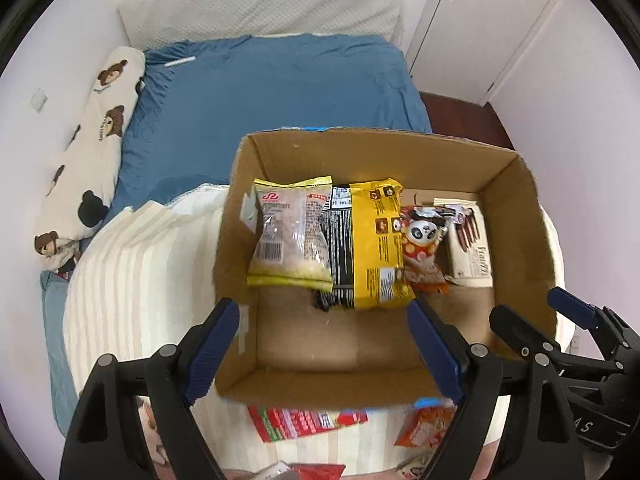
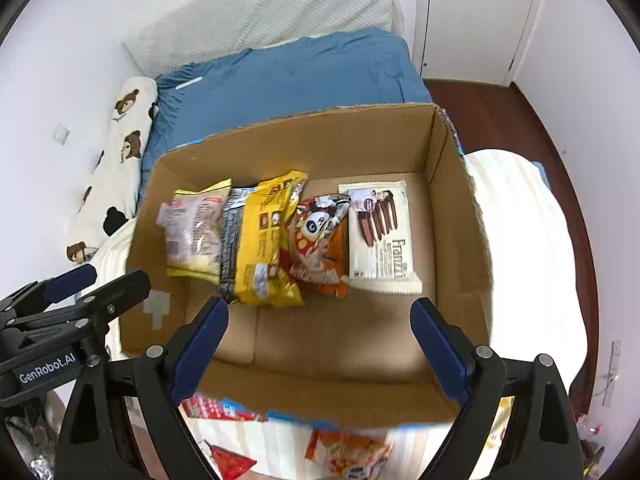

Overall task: Organize snacks
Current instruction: 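Open both tools to release the two packs into the box, then lower both tools back toward the remaining snacks on the bed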

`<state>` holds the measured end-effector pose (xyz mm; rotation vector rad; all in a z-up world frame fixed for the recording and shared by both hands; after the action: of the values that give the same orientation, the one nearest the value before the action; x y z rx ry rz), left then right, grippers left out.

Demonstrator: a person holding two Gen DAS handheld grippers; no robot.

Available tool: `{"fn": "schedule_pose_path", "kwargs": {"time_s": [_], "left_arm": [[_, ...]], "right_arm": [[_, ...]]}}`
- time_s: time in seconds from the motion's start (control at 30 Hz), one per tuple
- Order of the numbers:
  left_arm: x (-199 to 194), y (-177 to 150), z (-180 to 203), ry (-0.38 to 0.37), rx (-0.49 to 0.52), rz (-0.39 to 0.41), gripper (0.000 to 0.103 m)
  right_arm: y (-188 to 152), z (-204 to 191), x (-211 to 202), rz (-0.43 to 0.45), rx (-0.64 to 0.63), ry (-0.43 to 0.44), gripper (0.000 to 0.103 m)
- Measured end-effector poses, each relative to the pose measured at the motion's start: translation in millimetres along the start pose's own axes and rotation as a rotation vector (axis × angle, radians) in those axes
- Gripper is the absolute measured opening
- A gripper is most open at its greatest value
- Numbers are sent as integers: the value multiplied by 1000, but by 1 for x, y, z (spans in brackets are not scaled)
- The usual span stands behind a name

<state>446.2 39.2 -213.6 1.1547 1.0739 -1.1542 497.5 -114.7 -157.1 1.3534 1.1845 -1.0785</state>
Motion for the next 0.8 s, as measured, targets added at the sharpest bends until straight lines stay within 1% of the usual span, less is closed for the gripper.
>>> {"fn": "schedule_pose_path", "kwargs": {"time_s": [0.13,0.23,0.37,0.47,0.5,0.57,0.63,0.7,0.8], "left_arm": [[-21,-27,-1,-25,-13,37,86],[-34,-53,-2,-35,-14,65,86],[-38,-95,-6,-30,-18,72,86],[-25,-130,-16,-25,-27,37,86],[-20,-139,-18,-24,-29,25,86],[-6,-161,-25,-12,-28,-8,86],[13,-183,-30,12,-9,-50,86],[38,-208,-34,53,11,-104,86],[77,-241,-37,101,53,-196,86]], "right_arm": [[-26,-3,-22,32,-1,20,94],[-52,-4,-33,46,-2,42,94],[-100,-4,-36,37,6,87,94],[-130,-2,-29,17,14,106,94],[-144,-2,-23,-3,17,122,94],[-161,-3,-13,-33,18,135,94],[-179,-3,0,-65,13,134,94],[-197,-1,16,-101,10,120,94],[-213,4,37,-143,23,115,94]]}}
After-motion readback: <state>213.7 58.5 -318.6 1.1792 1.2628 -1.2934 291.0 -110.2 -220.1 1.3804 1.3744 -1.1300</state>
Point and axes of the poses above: each gripper's, at about its wrist camera, not at the fingertips, and x roughly the way its jaws point, z to its right, y to its top, the point moved 4 cm from there along x, roughly the way its jaws point, and after that the axes turned 12 degrees about -z, right-handed, at the moved point
